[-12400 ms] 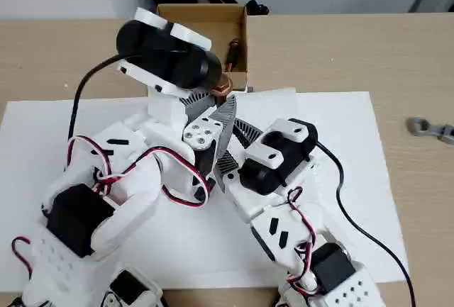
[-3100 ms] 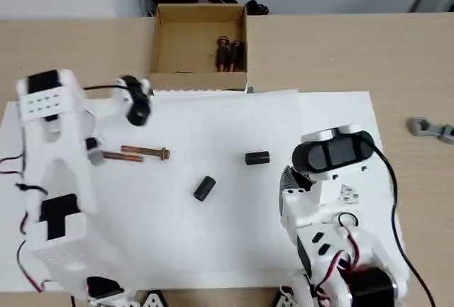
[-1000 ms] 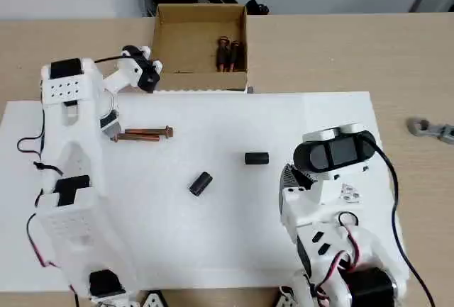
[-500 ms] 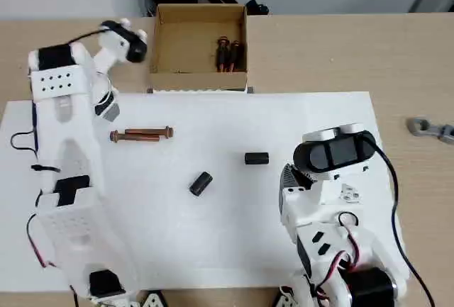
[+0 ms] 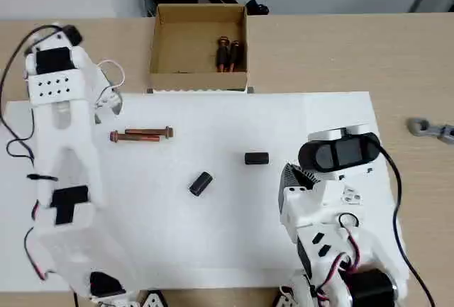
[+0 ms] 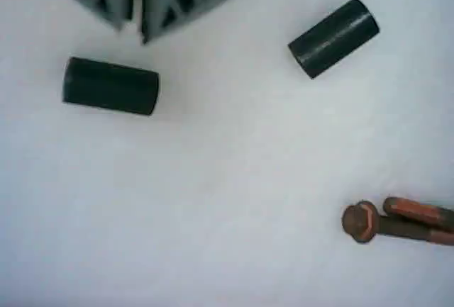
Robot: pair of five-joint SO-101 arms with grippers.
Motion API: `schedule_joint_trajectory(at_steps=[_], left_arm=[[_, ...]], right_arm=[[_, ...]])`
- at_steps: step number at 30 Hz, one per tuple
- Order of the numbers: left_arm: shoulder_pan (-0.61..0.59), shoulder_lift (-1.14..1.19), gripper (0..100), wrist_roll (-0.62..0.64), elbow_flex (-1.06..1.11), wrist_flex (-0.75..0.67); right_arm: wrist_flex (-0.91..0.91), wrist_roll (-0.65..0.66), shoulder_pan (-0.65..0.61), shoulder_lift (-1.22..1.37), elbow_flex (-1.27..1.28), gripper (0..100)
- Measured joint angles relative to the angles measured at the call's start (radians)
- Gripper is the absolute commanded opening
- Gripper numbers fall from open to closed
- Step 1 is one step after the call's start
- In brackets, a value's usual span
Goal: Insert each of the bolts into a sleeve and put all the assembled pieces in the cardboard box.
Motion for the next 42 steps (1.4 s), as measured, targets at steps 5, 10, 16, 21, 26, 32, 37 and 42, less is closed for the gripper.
schedule_joint_trajectory(at_steps=[5, 10, 16, 21, 26, 32, 37, 42], left_arm=[[0.021, -0.118, 12, 0.153, 0.084, 0.003], [0.037, -0.173, 12, 0.272, 0.175, 0.003], [0.037, -0.176, 15, 0.379, 0.213, 0.003], [0.038, -0.176, 15, 0.422, 0.213, -0.029], [0.068, -0.176, 15, 0.427, 0.279, -0.092], [0.091, -0.176, 15, 0.497, 0.35, -0.155], [0.083, -0.176, 15, 0.545, 0.35, -0.201], [0.069, -0.163, 15, 0.574, 0.381, -0.241]], right_arm=[[0.0, 0.0, 0.002, 0.0, 0.0, 0.4], [0.0, 0.0, 0.0, 0.0, 0.0, 0.4], [0.0, 0.0, 0.0, 0.0, 0.0, 0.4], [0.0, 0.0, 0.002, 0.0, 0.0, 0.4], [0.0, 0.0, 0.0, 0.0, 0.0, 0.4], [0.0, 0.0, 0.002, 0.0, 0.0, 0.4], [0.0, 0.0, 0.002, 0.0, 0.0, 0.4], [0.0, 0.0, 0.002, 0.0, 0.0, 0.4]])
